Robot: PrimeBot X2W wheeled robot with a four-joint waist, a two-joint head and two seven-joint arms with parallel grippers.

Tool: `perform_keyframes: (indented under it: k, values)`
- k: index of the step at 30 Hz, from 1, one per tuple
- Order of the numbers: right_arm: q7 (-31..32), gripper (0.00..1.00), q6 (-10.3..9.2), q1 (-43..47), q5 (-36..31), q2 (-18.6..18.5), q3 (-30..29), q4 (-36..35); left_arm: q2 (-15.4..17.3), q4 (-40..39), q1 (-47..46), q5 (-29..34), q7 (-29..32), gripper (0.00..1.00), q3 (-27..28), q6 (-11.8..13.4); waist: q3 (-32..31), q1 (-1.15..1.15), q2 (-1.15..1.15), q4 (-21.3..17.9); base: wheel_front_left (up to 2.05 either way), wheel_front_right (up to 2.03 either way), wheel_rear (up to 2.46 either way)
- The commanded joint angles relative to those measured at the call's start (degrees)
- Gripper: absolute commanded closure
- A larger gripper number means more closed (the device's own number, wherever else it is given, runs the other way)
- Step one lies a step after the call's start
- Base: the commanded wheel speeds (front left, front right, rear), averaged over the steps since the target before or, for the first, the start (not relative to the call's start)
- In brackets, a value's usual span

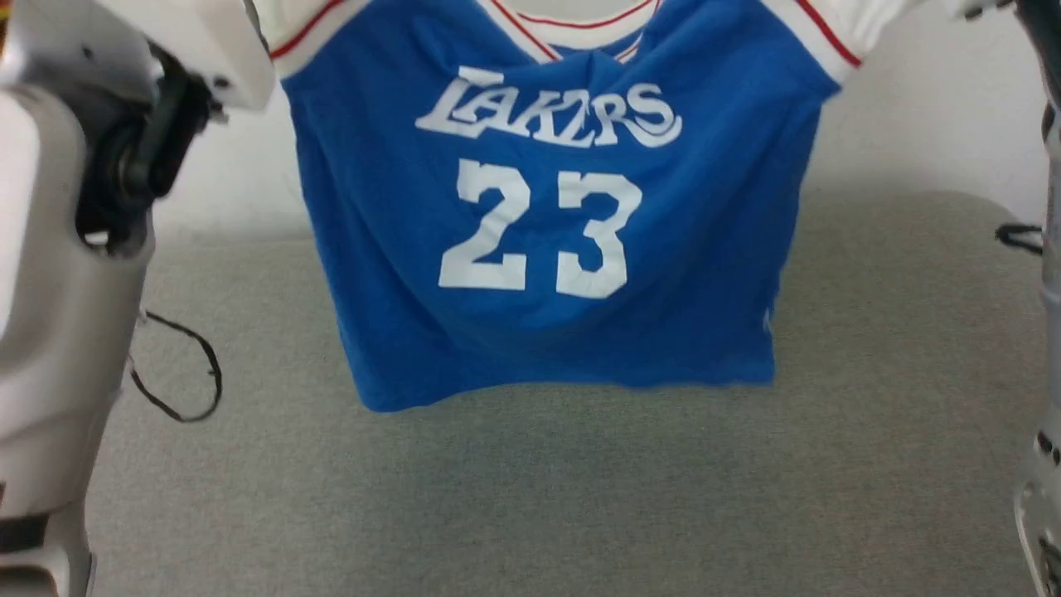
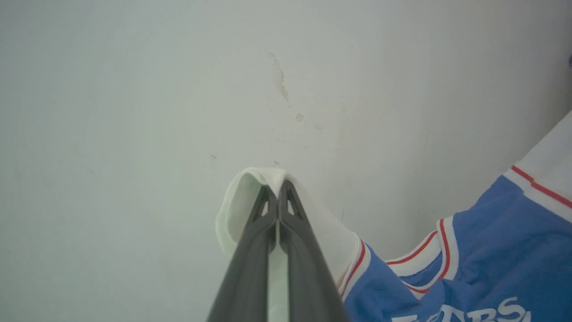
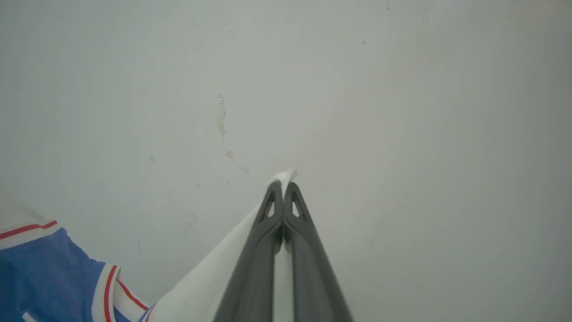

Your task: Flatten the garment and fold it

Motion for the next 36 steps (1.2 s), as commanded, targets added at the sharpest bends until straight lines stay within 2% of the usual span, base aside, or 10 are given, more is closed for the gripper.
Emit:
perform_keyframes:
  k: [1, 9, 16, 21, 27, 32, 36]
  values:
    - [-0.19, 1.0, -0.06, -1.53, 0.27, 0.22, 0.28, 0.98, -0.52, 1.02, -1.5, 0.19, 0.48, 1.0, -0.09, -0.23, -2.2, 0.01, 0.0, -2.38, 0.0, 0.0, 0.0]
    - [3.57, 1.0, -0.06, -10.65, 1.53, 3.29, 0.84, 10.69, -1.02, 8.62, -8.87, -1.14, 5.83, 1.0, -0.05, -0.02, 0.6, 0.01, 0.0, -5.09, 0.0, 0.0, 0.0]
    - [4.61, 1.0, -0.06, -17.48, -1.74, 4.16, -1.63, 15.65, -0.32, 10.6, -15.25, 0.5, 5.03, 1.0, 1.51, 1.97, 10.93, 0.01, 0.0, -6.32, 0.0, 0.0, 0.0]
    - [2.43, 1.0, -0.06, -24.29, -4.96, 4.84, -3.69, 17.6, -1.85, 11.87, -24.3, 3.2, -0.57, 1.0, 1.87, 1.96, 20.54, 0.01, 0.0, -5.35, 0.0, 0.0, 0.0]
    - [-1.32, 1.0, -0.06, -32.39, -8.06, 5.92, -5.45, 18.97, -3.84, 15.09, -35.14, 5.7, -11.86, 1.0, 3.11, 0.38, 30.03, 0.01, 0.0, -4.26, 0.0, 0.0, 0.0]
    - [-6.02, 1.0, -0.06, -38.72, -11.54, 5.9, -5.09, 21.05, -5.67, 19.27, -41.35, 5.18, -18.74, 1.0, 4.86, -0.66, 34.65, 0.01, 0.0, -4.15, 0.0, 0.0, 0.0]
    - [-9.09, 1.0, -0.06, -41.29, -12.84, 4.62, -4.17, 23.77, -6.65, 21.91, -42.83, 4.13, -23.54, 1.0, 5.9, -2.11, 36.85, 0.01, 0.0, -3.66, 0.0, 0.0, 0.0]
